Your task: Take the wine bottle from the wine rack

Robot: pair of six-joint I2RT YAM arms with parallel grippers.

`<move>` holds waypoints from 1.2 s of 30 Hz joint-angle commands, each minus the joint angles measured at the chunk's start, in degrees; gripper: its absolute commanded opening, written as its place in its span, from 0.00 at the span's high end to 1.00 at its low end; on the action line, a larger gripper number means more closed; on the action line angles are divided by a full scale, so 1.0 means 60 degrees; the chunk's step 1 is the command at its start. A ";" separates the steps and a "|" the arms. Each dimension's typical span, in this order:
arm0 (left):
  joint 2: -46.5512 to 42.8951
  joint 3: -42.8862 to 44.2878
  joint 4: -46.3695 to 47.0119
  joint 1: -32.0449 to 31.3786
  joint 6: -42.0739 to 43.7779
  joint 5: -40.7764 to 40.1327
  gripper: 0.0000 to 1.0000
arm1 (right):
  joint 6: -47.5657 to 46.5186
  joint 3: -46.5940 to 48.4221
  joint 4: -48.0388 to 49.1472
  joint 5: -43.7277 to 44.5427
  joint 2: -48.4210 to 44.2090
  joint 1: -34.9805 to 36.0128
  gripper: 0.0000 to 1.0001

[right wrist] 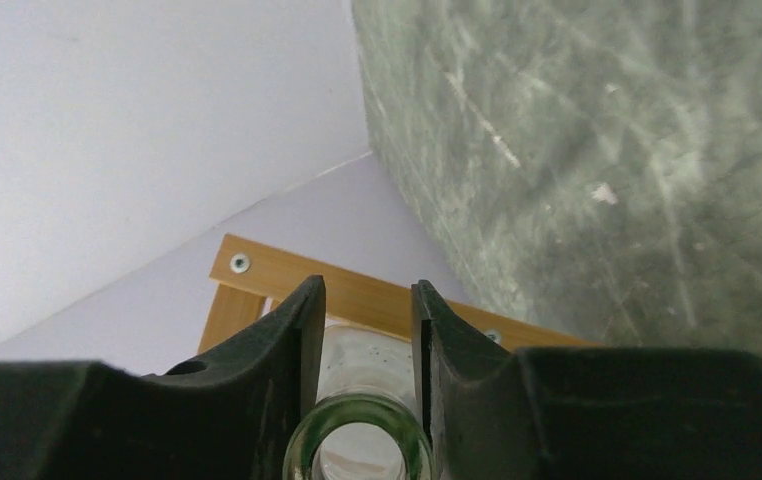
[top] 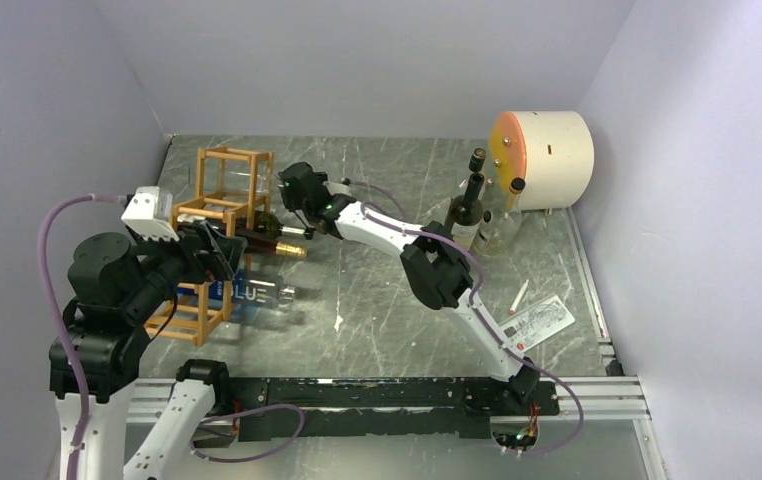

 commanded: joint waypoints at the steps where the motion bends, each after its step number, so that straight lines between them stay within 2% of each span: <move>1: -0.0305 0.0130 -0.0275 -0.0050 0.0018 -0.0488 0.02 | 0.0784 -0.0718 -0.0018 0.0698 -0.0625 0.0062 0.73; 5: -0.0520 -0.0105 -0.0179 -0.0049 -0.0186 -0.0690 0.02 | 0.0888 -0.1322 0.0067 0.0853 -0.1131 0.0050 0.77; 10: -0.0645 -0.0187 -0.0166 -0.0048 -0.0349 -0.0847 0.02 | 0.0809 -0.3422 0.1802 0.1134 -0.2345 0.0015 0.88; 24: -0.0358 -0.0163 -0.0151 -0.0048 -0.0275 -0.1502 0.02 | -0.0898 -0.6787 0.2638 0.1636 -0.5490 -0.0513 1.00; 36: -0.0010 0.0003 -0.0007 -0.0048 -0.0385 -0.1546 0.02 | -0.4314 -0.6606 0.1366 0.1964 -0.6893 -0.0936 1.00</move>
